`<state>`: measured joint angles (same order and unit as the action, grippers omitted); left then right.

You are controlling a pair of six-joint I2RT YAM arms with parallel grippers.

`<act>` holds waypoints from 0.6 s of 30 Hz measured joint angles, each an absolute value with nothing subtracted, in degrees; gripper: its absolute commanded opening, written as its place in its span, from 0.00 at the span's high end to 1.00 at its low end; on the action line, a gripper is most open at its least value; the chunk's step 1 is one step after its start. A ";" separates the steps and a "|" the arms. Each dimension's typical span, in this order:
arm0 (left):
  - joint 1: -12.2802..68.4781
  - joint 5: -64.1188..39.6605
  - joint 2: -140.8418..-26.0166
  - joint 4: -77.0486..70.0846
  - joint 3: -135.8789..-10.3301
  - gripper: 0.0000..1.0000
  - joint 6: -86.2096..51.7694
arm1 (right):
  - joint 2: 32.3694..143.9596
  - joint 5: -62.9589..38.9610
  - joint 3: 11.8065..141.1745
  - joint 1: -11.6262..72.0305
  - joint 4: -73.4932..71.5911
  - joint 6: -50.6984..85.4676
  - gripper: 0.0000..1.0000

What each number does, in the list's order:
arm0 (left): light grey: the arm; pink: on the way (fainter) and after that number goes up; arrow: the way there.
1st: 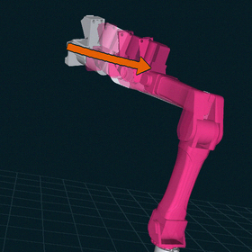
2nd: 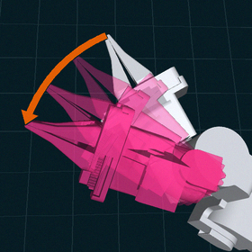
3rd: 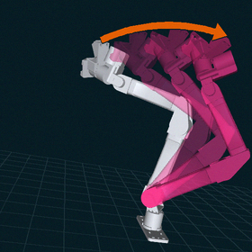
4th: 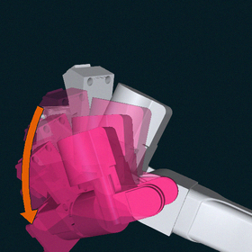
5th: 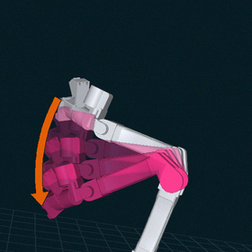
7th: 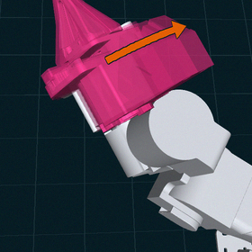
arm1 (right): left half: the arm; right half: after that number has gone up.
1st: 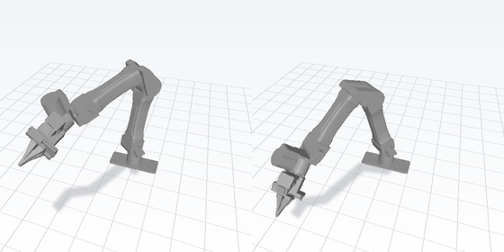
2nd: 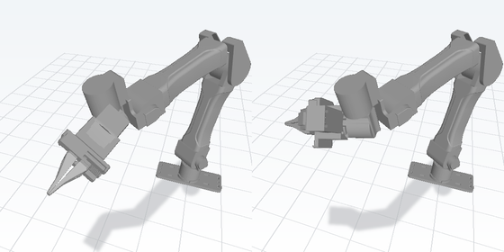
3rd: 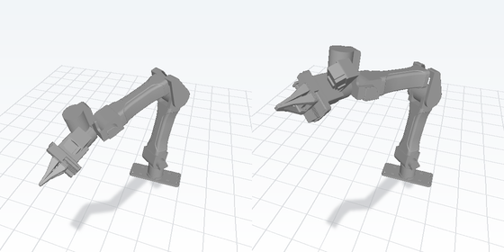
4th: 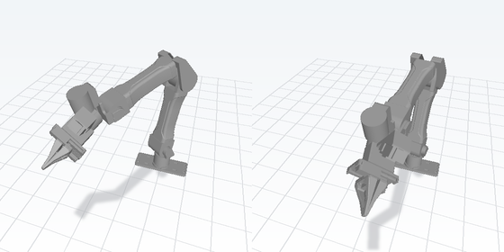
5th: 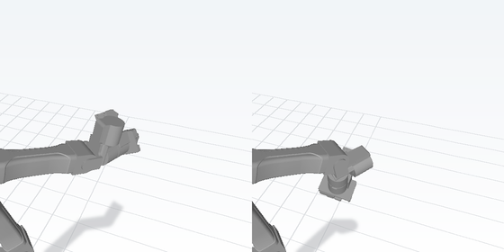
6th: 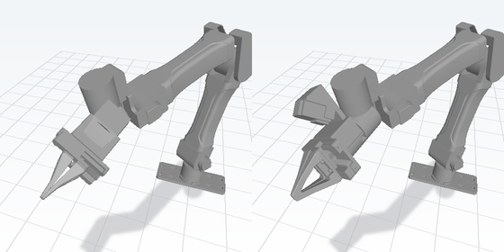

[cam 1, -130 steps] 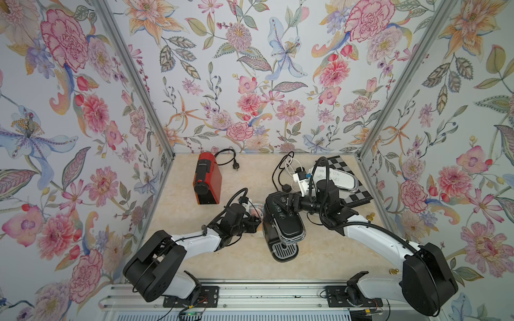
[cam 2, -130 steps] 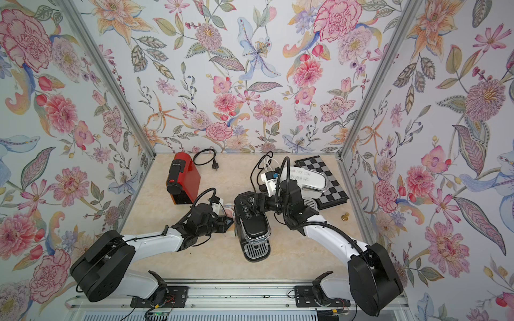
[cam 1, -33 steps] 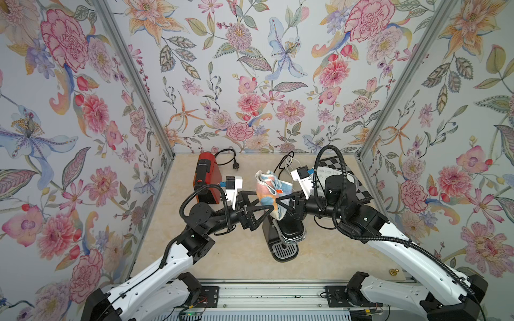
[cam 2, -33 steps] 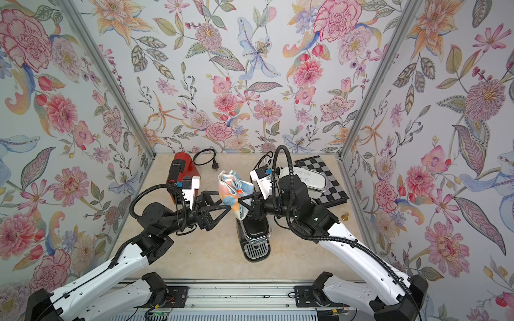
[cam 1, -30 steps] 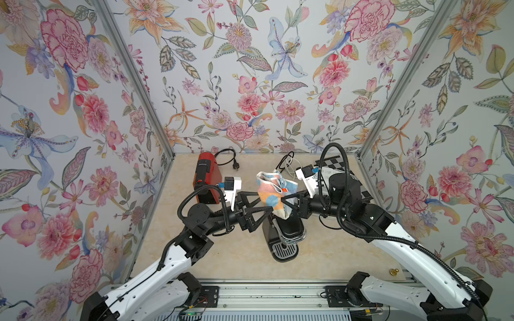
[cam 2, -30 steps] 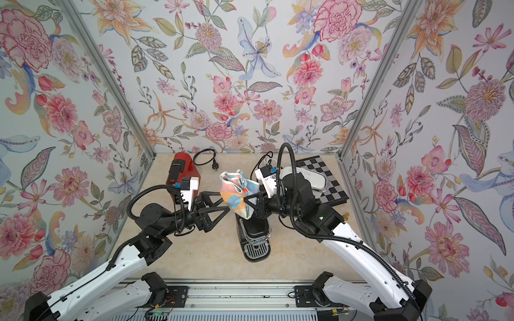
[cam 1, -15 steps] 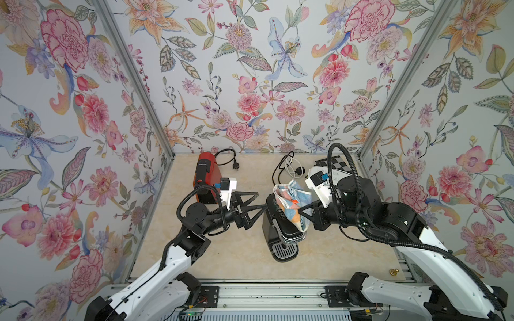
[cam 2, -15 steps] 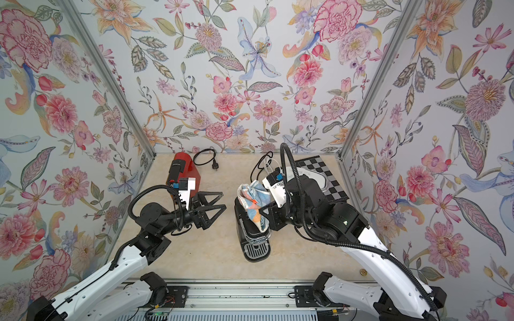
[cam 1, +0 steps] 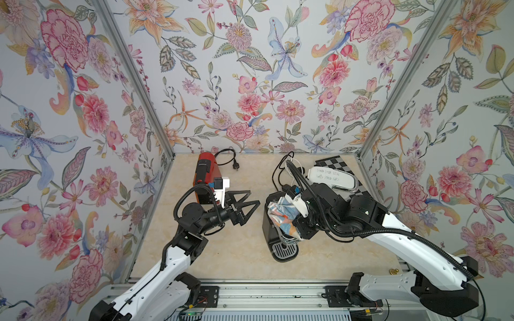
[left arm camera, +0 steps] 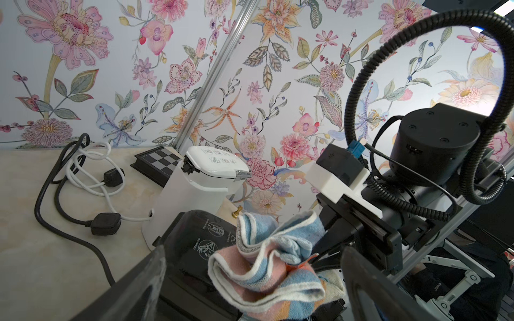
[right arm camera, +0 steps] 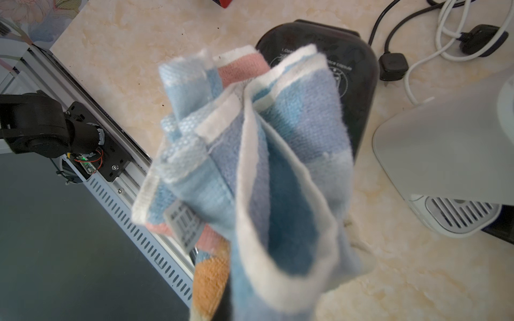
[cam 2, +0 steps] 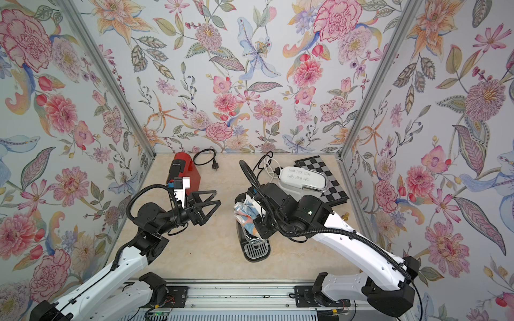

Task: Wipe the surface of a coffee machine
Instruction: Wipe the dirt from the surface of the coffee machine.

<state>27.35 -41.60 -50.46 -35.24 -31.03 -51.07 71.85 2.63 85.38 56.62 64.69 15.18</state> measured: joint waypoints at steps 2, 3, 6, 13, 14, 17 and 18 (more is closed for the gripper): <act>27.33 -41.63 -51.11 -35.75 -31.03 0.01 -51.05 | 72.88 2.35 85.73 54.33 63.09 13.85 1.00; 27.31 -41.60 -51.46 -35.81 -31.03 0.01 -51.05 | 73.36 2.17 85.84 53.08 62.17 13.19 1.00; 27.31 -41.39 -52.36 -35.53 -31.03 0.01 -50.94 | 75.22 1.93 86.41 49.74 59.37 11.05 1.00; 27.31 -40.01 -52.49 -33.26 -31.03 0.01 -49.76 | 80.93 0.71 90.15 47.97 55.96 6.63 1.00; 27.31 -39.86 -52.49 -32.97 -31.03 0.01 -49.56 | 81.47 0.60 90.65 48.40 55.70 6.13 1.00; 27.31 -39.59 -52.49 -32.47 -31.03 0.01 -49.04 | 82.08 0.10 91.13 50.98 55.22 5.08 1.00; 27.31 -39.51 -52.49 -32.38 -31.03 0.01 -48.86 | 82.08 -0.30 91.13 51.70 55.24 4.99 1.00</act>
